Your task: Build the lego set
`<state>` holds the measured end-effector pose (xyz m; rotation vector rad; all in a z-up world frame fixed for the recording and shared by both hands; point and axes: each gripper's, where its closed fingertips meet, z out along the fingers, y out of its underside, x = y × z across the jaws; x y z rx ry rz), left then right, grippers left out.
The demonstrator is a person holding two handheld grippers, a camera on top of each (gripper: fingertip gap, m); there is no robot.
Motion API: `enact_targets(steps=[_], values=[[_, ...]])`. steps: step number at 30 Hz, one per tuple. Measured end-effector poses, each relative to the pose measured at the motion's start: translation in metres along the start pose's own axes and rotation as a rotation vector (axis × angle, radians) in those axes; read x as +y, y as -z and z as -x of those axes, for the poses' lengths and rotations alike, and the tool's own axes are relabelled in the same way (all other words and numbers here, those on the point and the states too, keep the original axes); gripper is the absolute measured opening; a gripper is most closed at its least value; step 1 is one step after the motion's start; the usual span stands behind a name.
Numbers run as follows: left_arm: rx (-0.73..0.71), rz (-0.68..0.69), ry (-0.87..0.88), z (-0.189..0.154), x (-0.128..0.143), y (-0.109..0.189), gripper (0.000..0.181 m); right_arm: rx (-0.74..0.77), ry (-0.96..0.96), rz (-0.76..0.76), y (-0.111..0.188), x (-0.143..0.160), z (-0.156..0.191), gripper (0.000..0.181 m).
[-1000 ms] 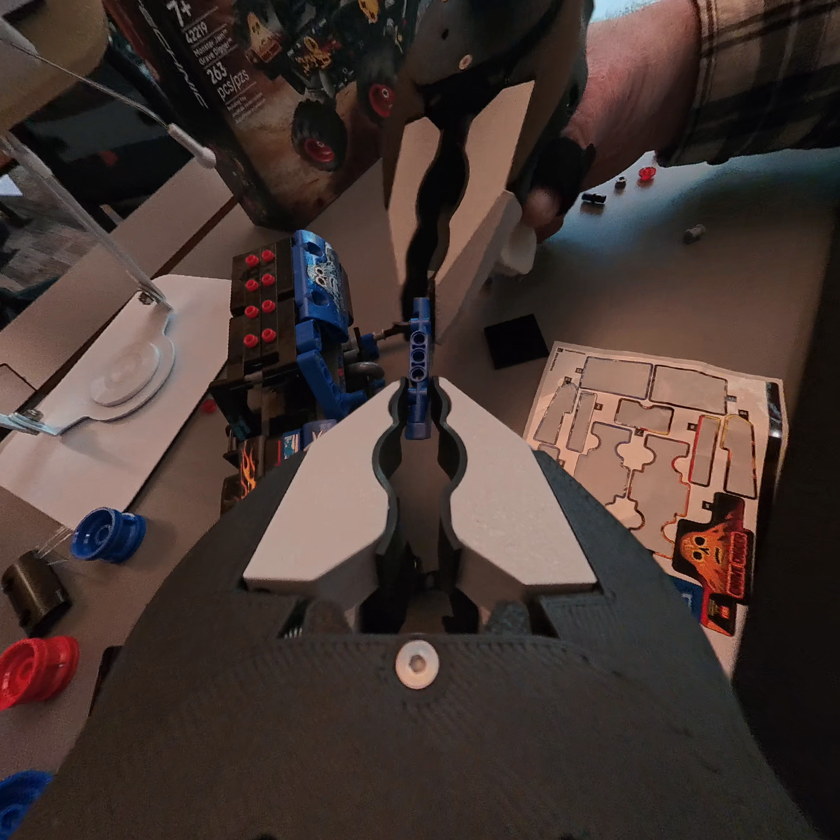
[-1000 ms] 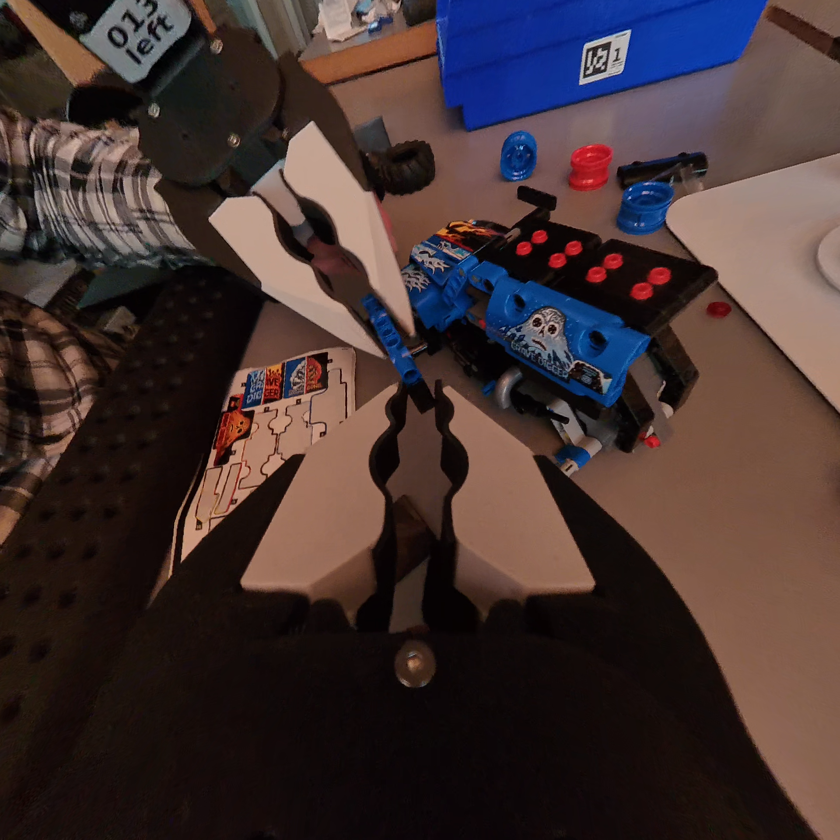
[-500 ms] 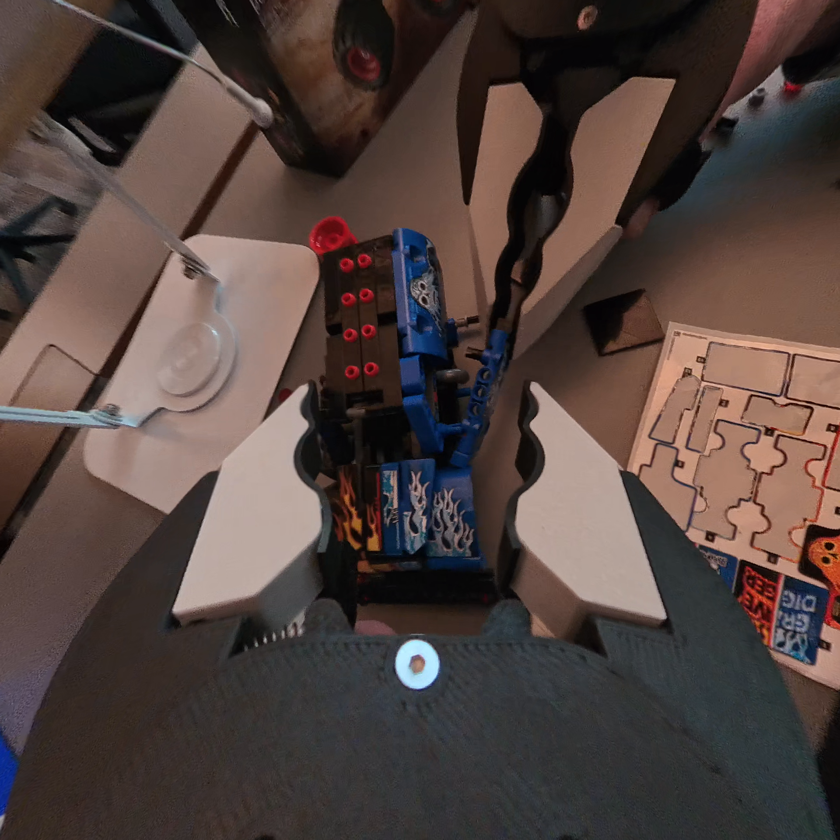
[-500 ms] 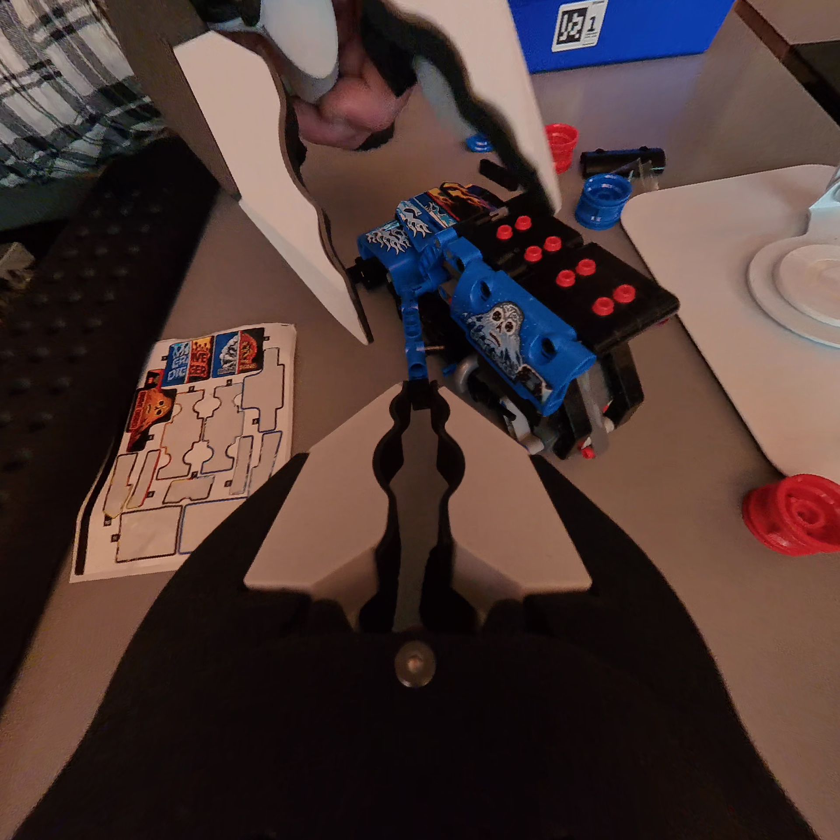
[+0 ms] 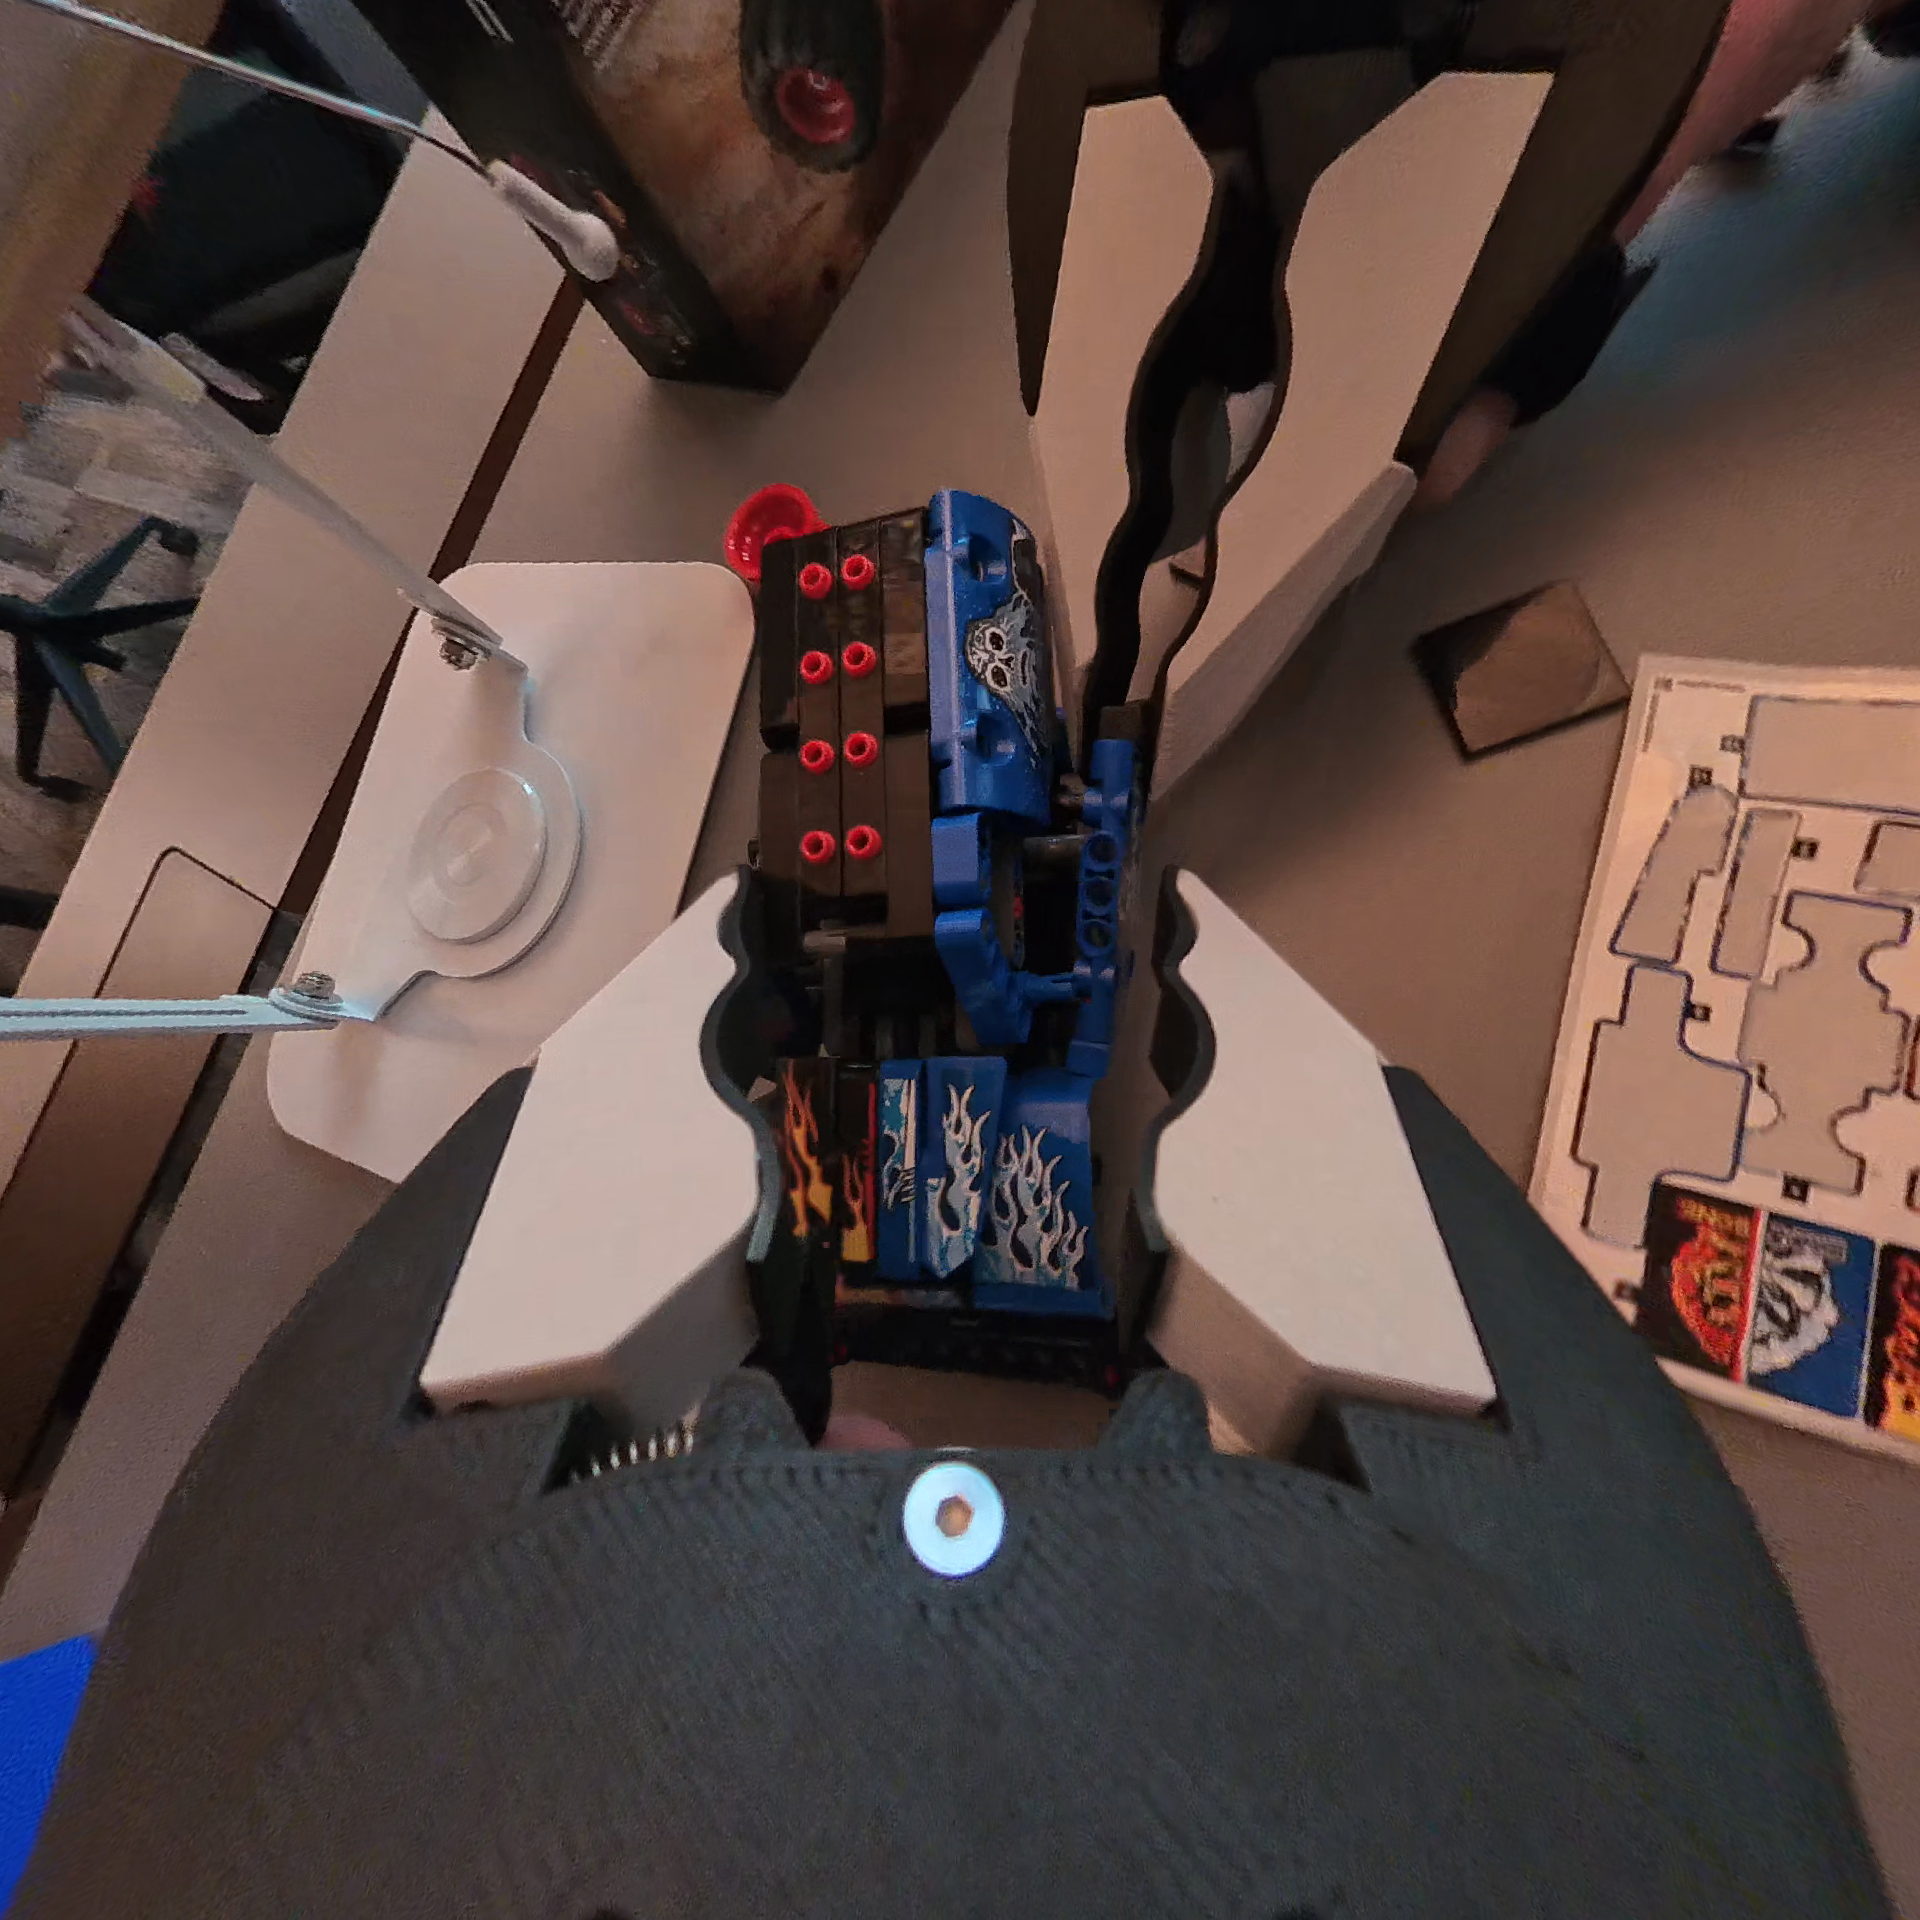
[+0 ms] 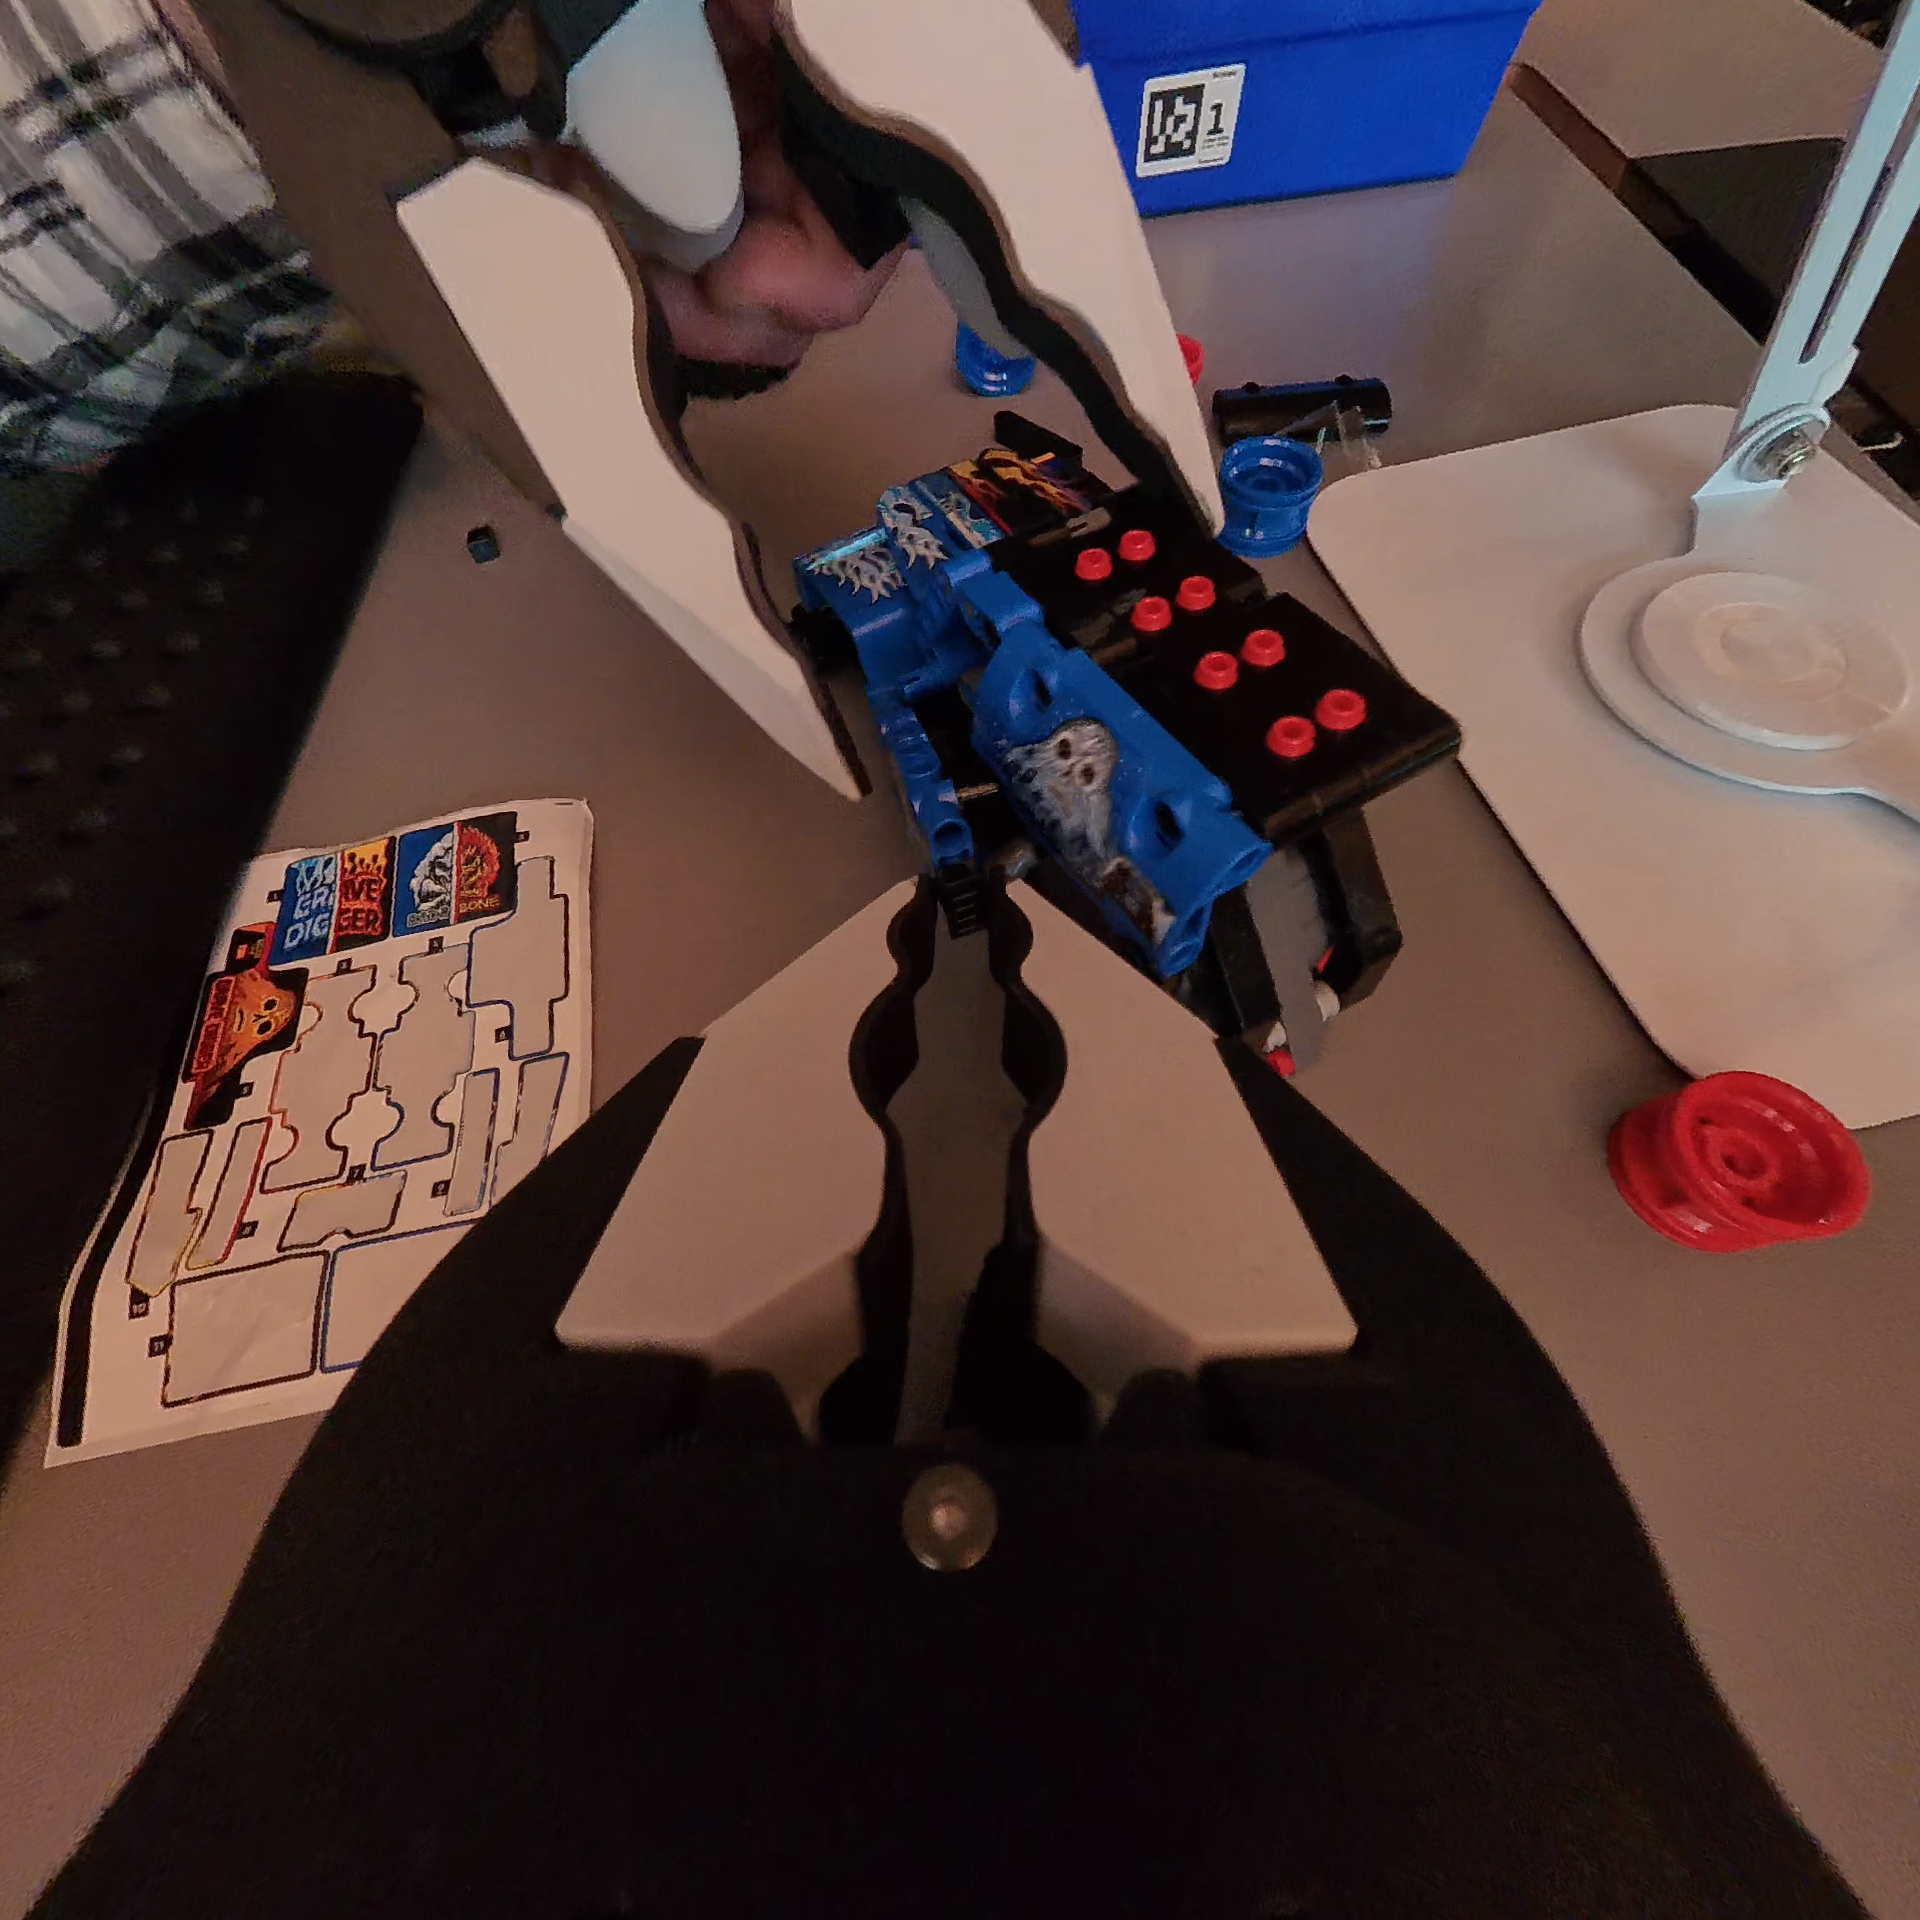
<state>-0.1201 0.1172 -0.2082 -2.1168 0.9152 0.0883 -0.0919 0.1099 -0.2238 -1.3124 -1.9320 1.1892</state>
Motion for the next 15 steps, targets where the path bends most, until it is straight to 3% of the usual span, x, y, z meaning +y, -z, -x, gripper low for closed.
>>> enact_targets(steps=[4,9,11,15], values=[[0.109,-0.051,-0.002,0.006,-0.006,0.016,0.073,-0.007,-0.032,-0.024,0.0,-0.001,-0.002,0.006],[0.252,-0.097,0.076,0.016,-0.002,0.009,0.069,-0.046,-0.062,-0.07,0.002,-0.005,0.0,0.005],[0.275,-0.117,0.048,0.016,0.0,0.009,0.073,-0.045,-0.064,-0.076,0.003,-0.005,-0.001,0.005],[0.242,-0.094,-0.036,0.011,0.007,0.006,0.097,-0.044,-0.065,-0.104,0.005,-0.009,-0.003,0.005]])
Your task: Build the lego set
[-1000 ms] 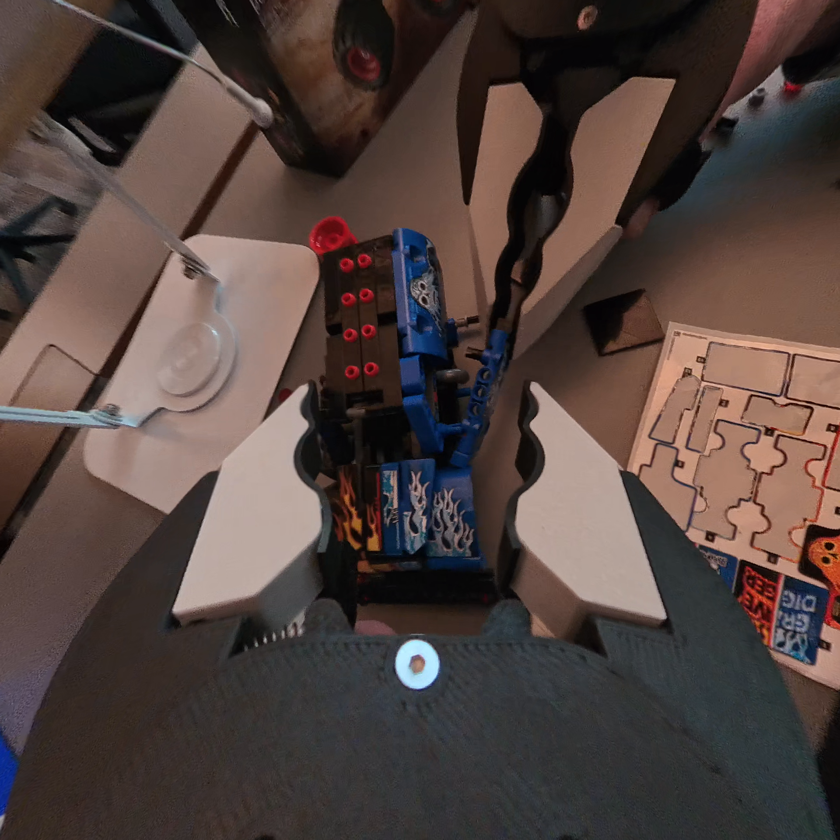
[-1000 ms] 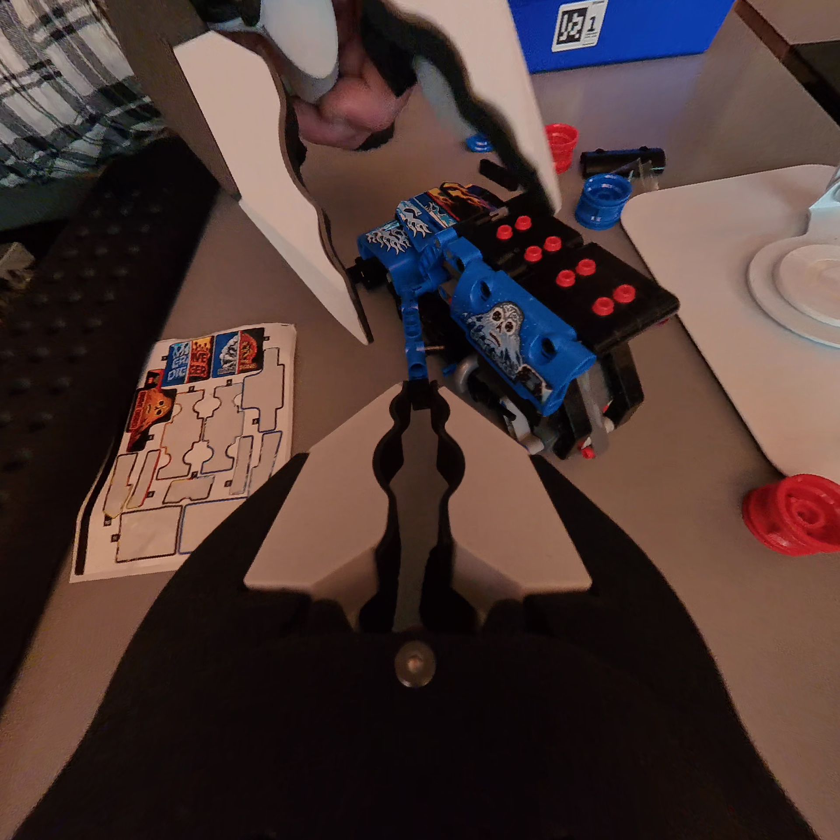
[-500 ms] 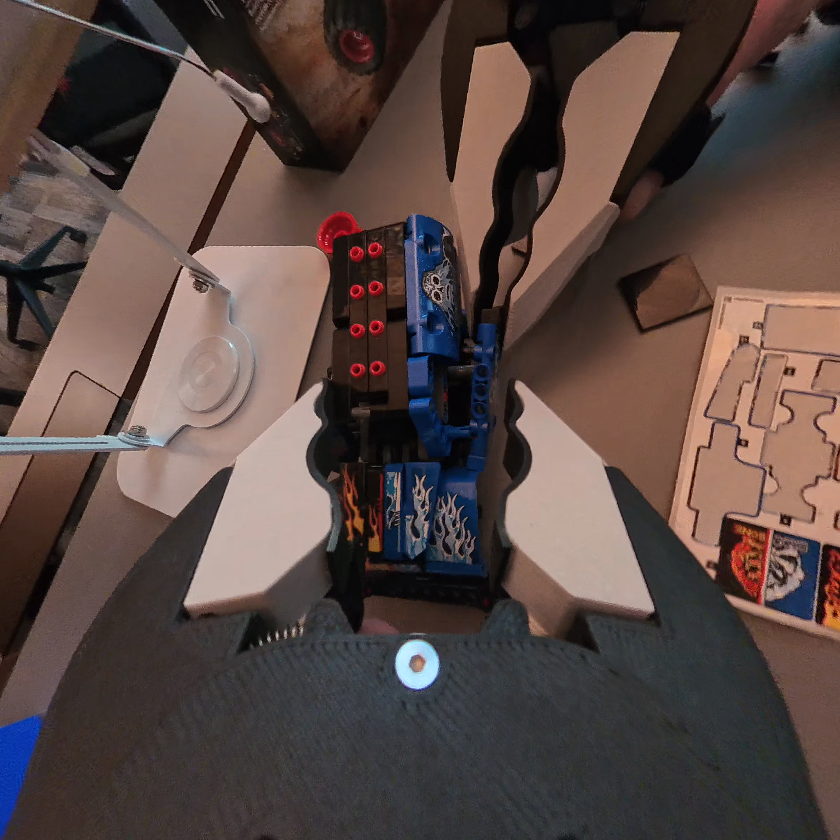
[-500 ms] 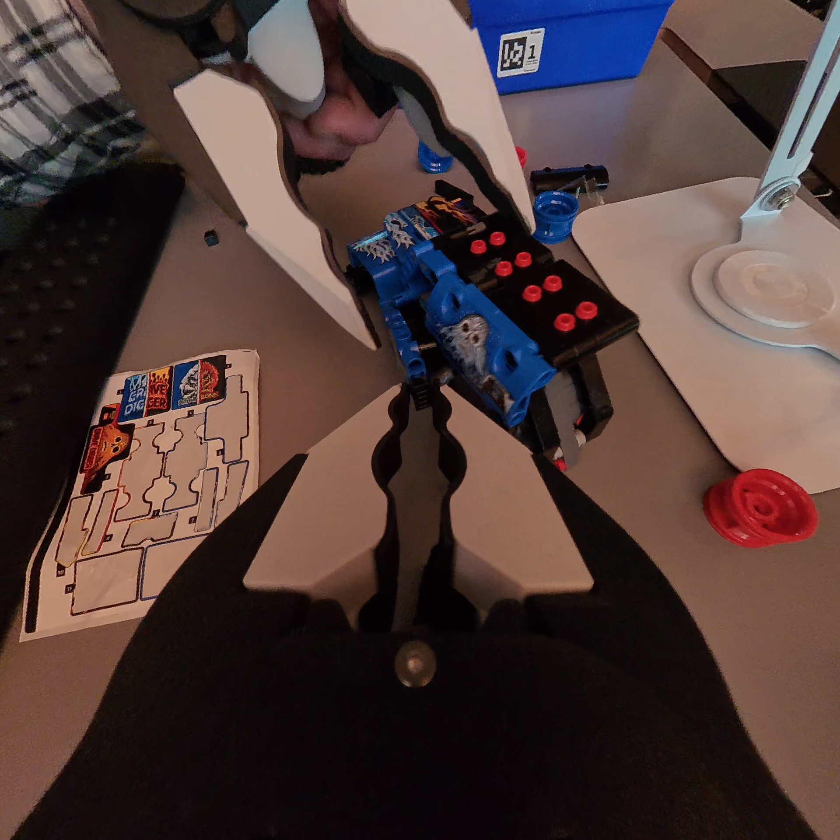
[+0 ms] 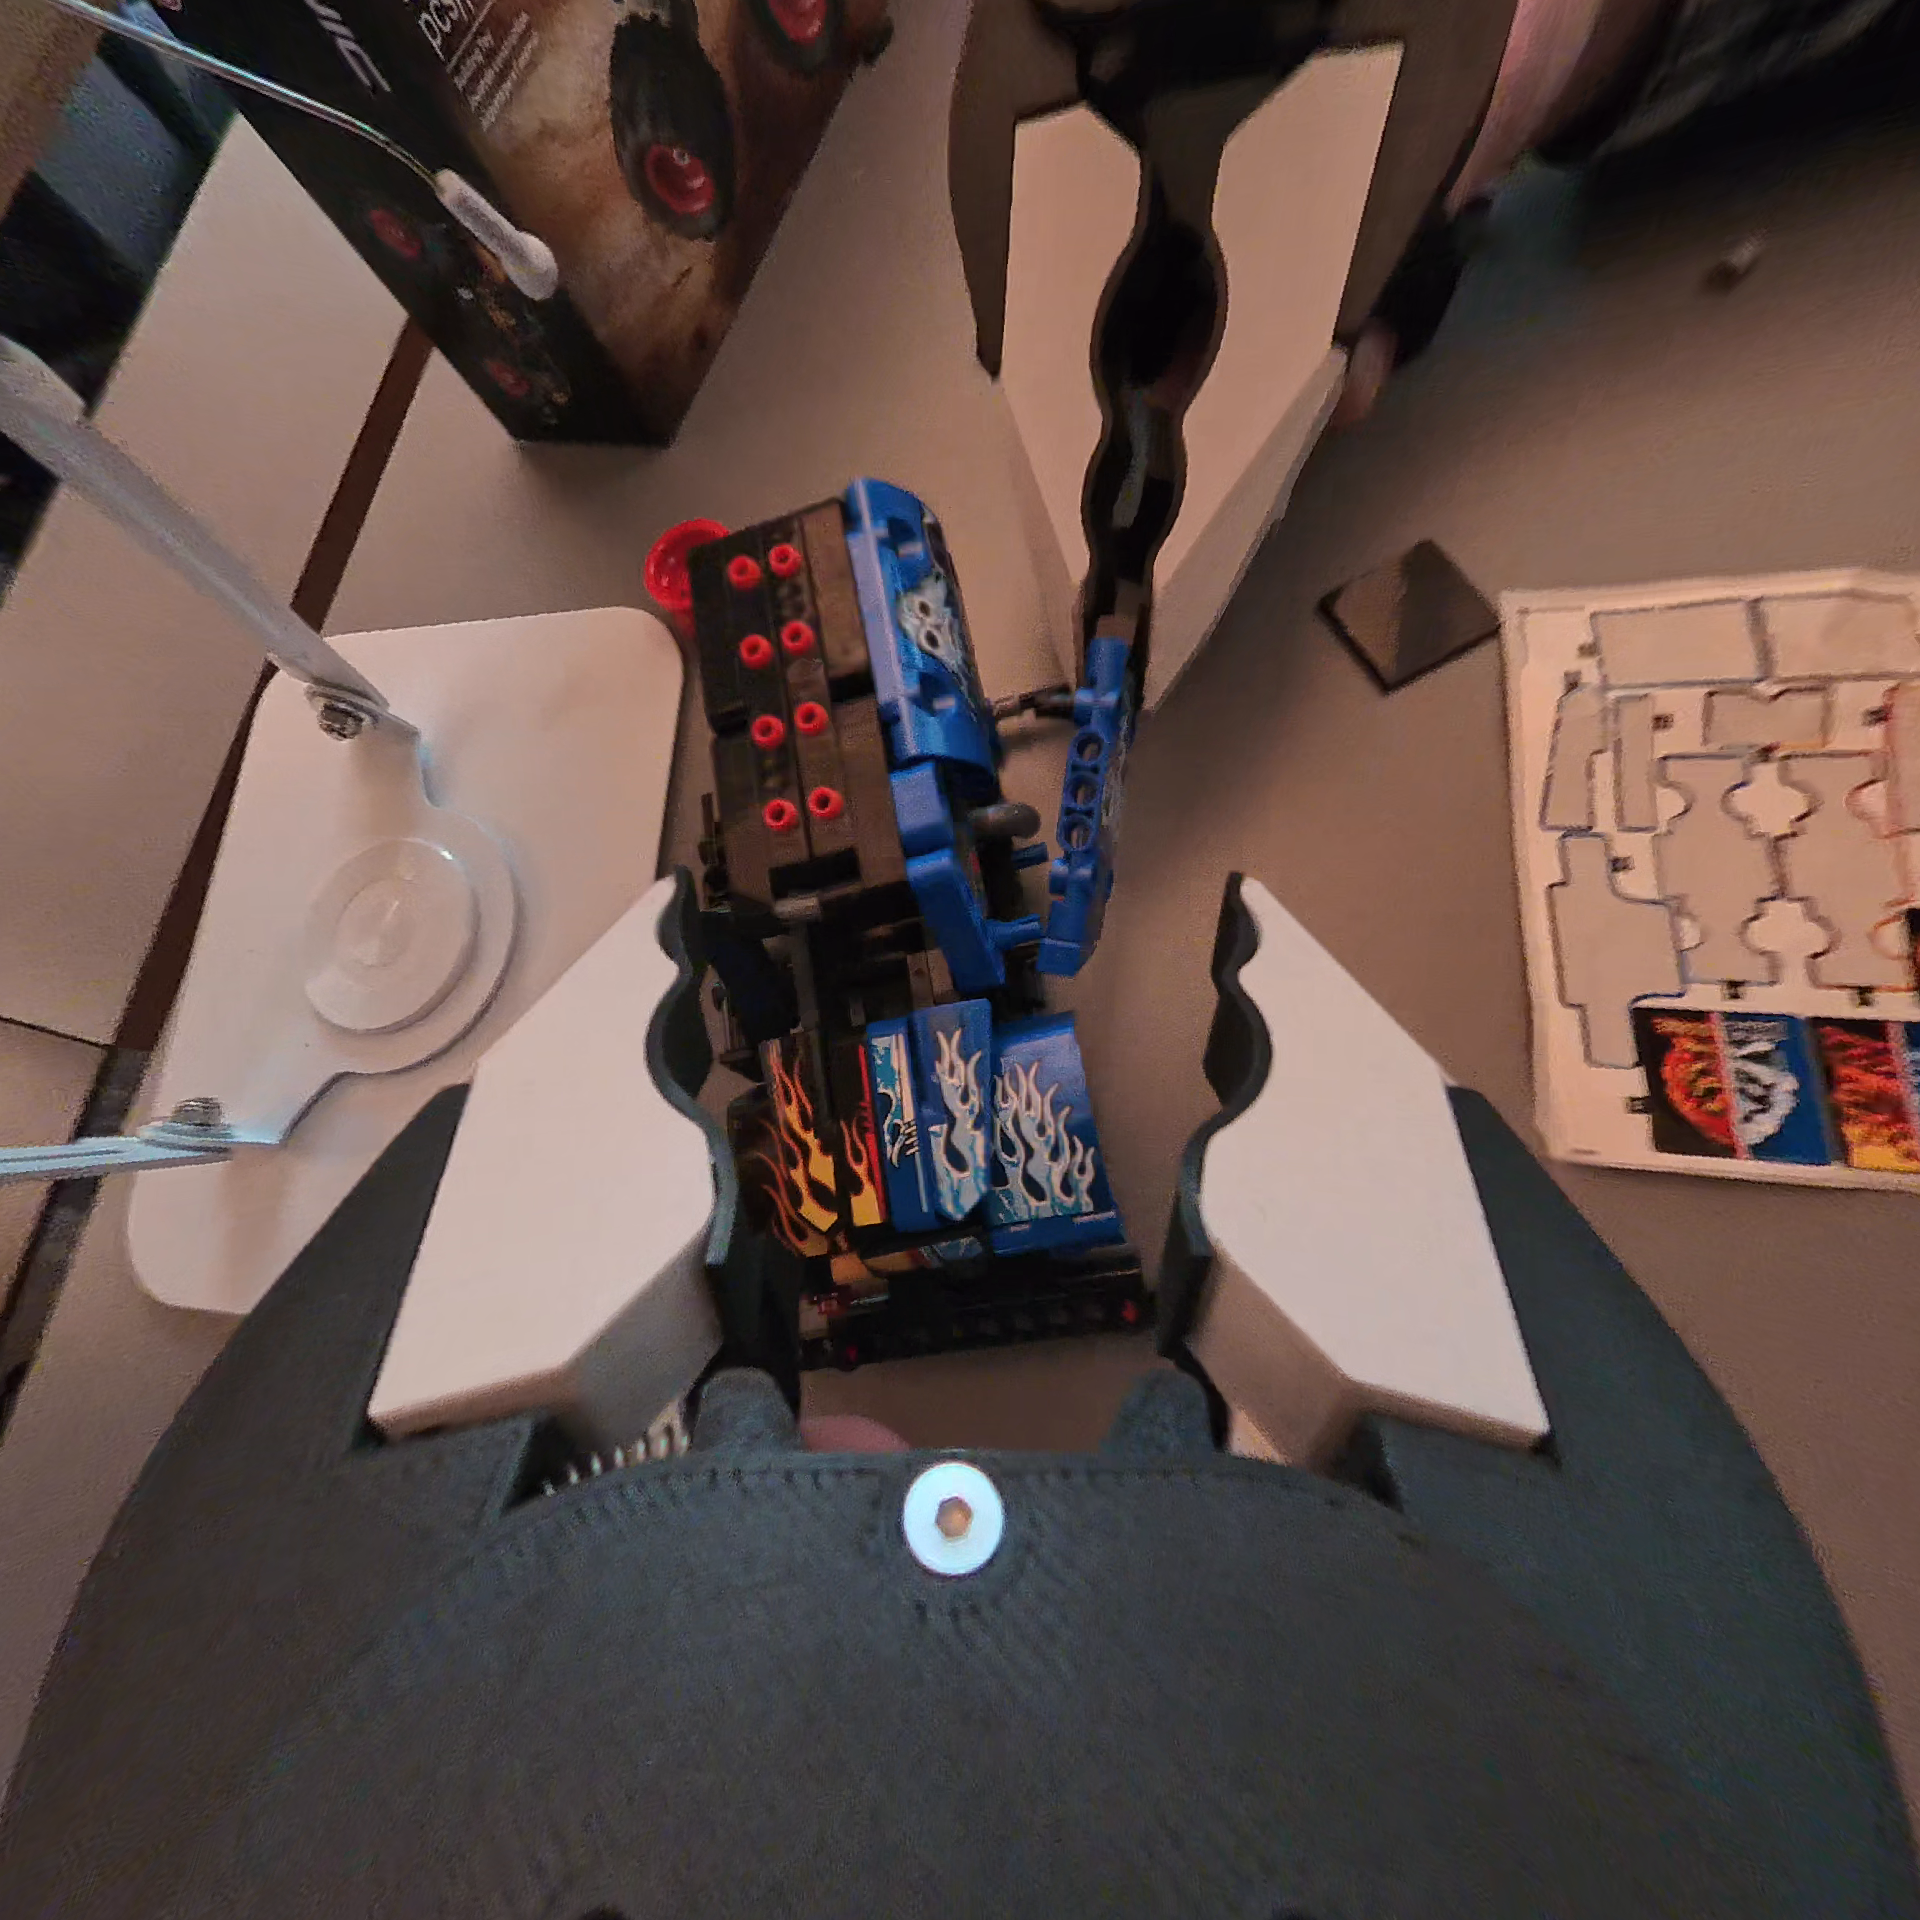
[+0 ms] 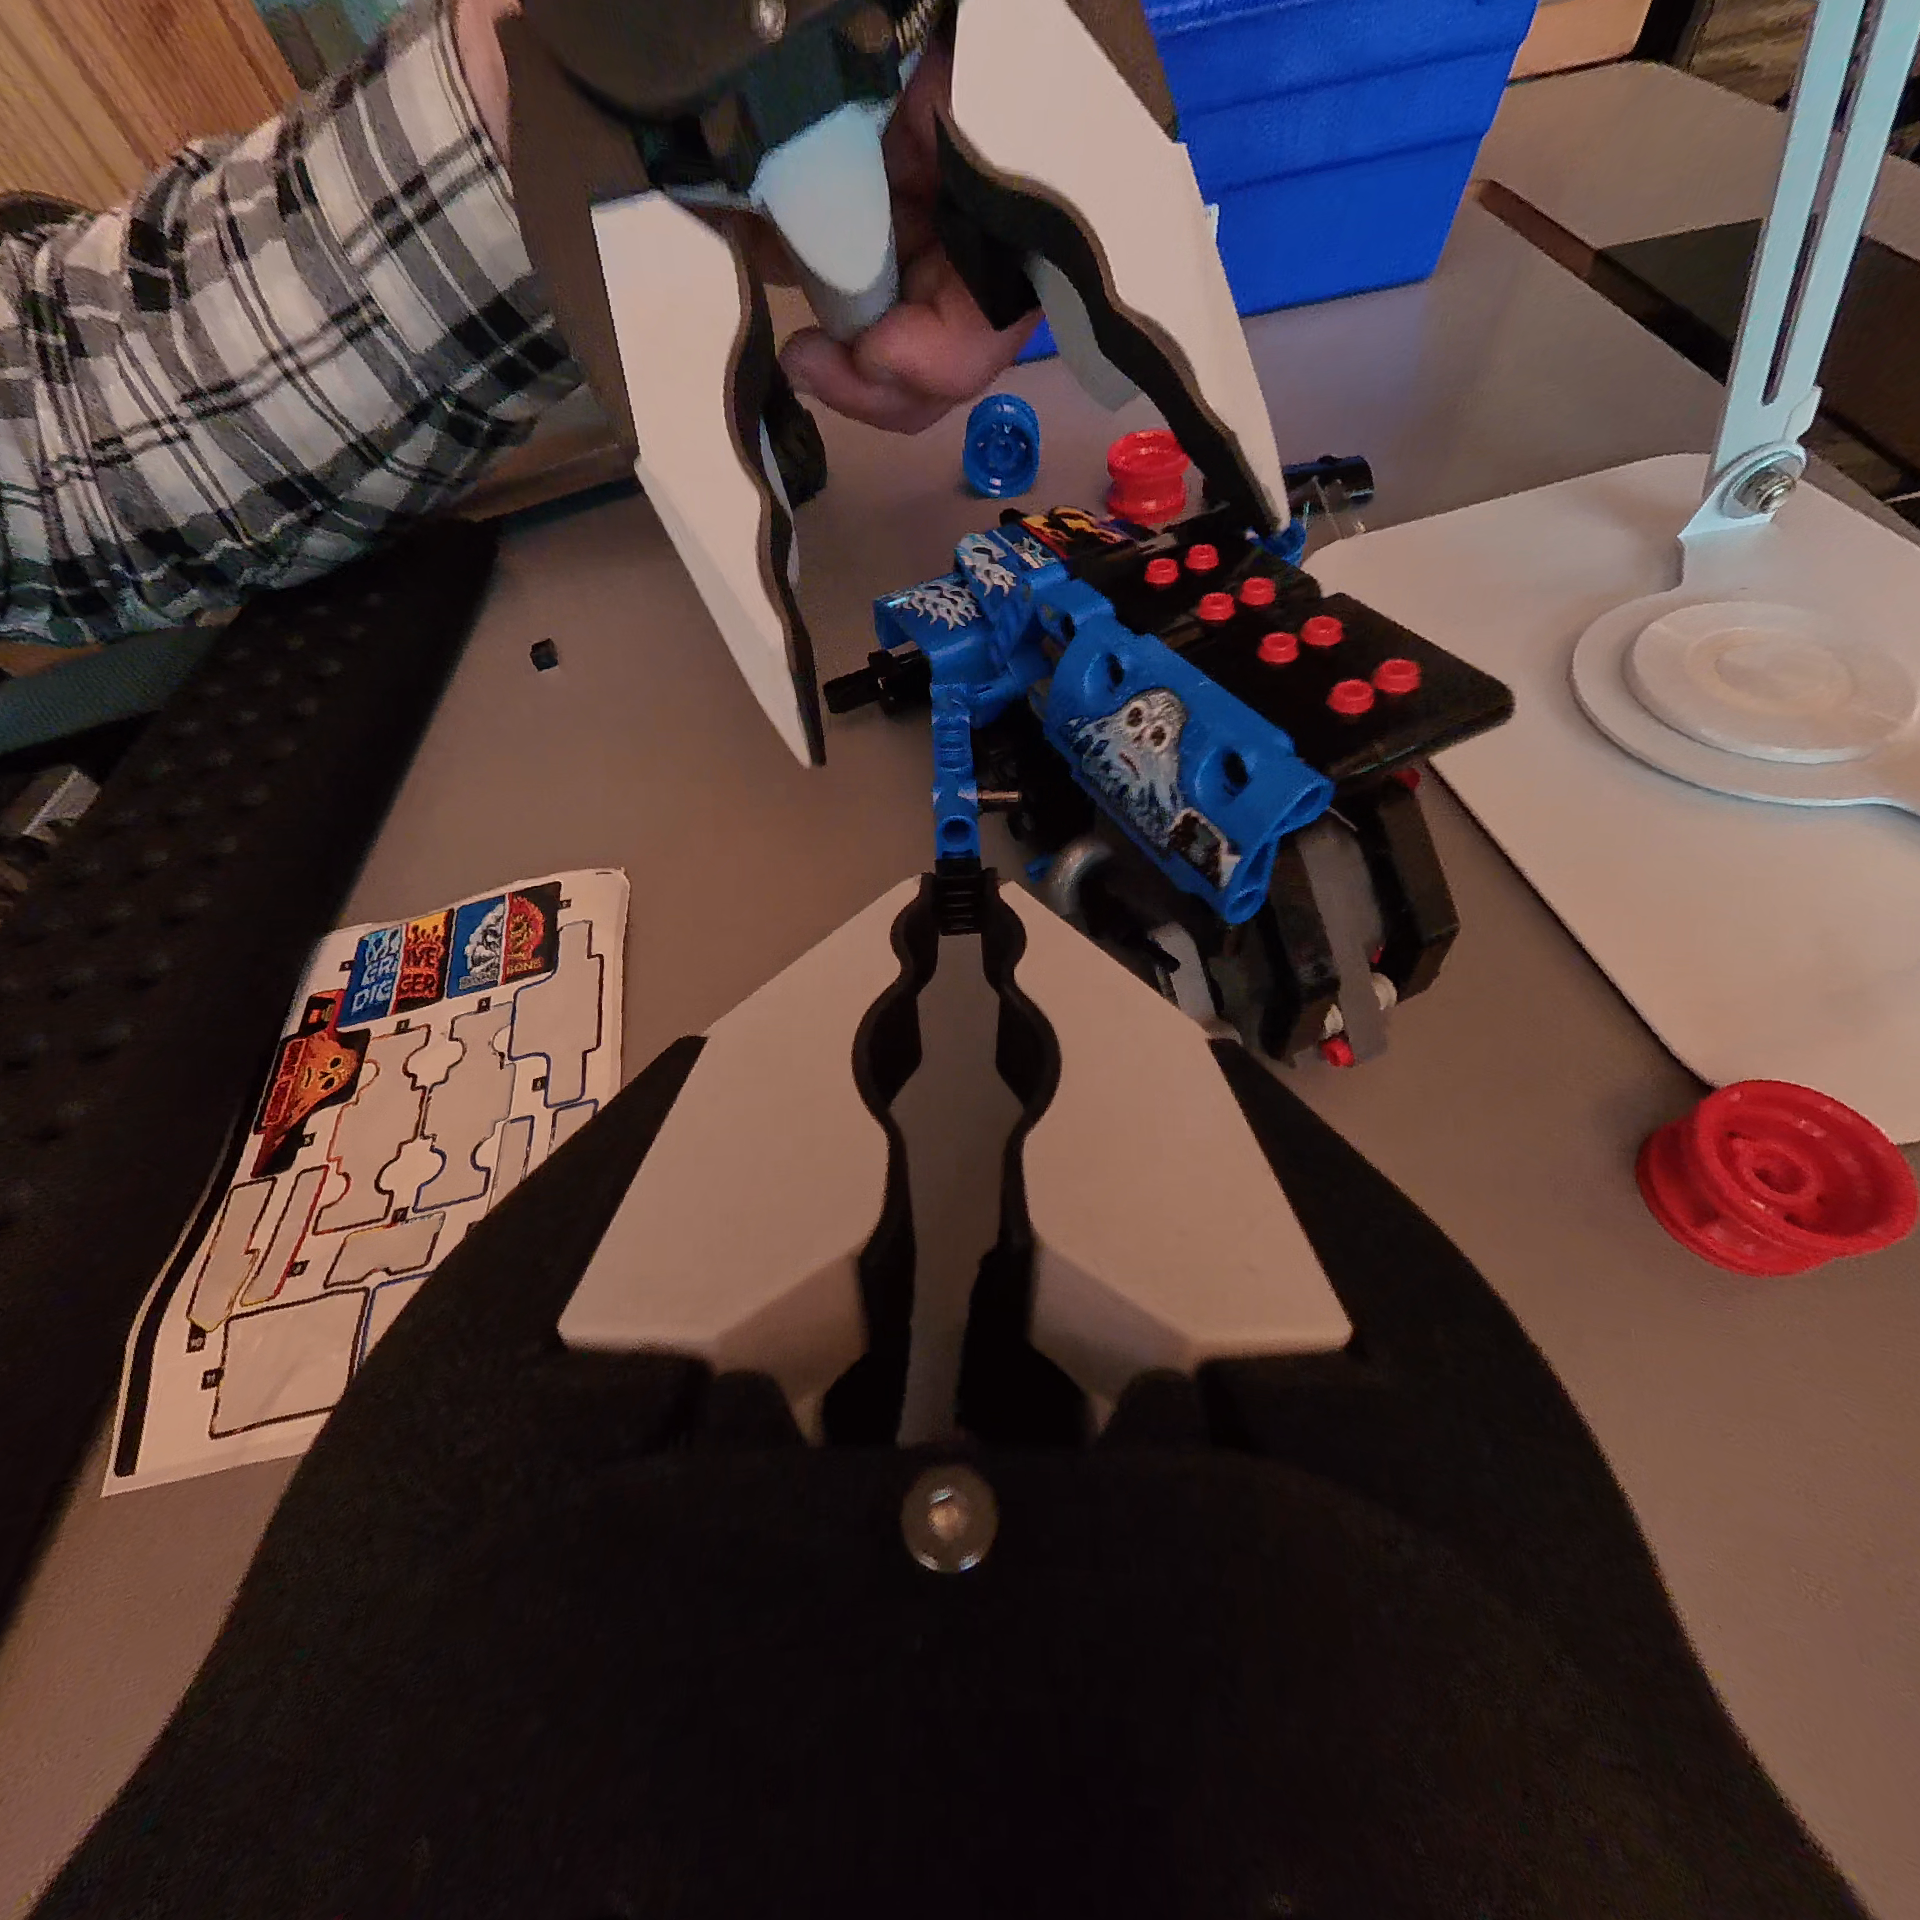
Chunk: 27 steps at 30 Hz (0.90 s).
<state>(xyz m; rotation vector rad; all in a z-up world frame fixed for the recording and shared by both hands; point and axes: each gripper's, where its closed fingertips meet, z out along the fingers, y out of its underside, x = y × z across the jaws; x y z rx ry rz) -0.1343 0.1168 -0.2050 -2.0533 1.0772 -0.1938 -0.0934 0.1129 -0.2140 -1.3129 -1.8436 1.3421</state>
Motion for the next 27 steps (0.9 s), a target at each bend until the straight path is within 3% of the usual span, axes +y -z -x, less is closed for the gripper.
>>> enact_targets(steps=[2,11,18,27], values=[[-0.035,0.024,-0.047,0.001,0.005,-0.003,0.108,0.005,-0.001,-0.004,0.0,-0.001,-0.001,0.005],[-0.131,0.021,-0.159,0.002,0.006,-0.012,0.085,0.017,0.03,0.004,-0.008,-0.002,0.003,0.005],[-0.161,0.005,-0.146,0.006,0.006,-0.01,0.078,0.061,0.013,0.032,-0.012,0.001,-0.002,0.006],[-0.157,0.008,-0.169,0.003,0.008,-0.012,0.09,0.046,0.03,-0.013,-0.012,-0.009,0.004,0.005]])
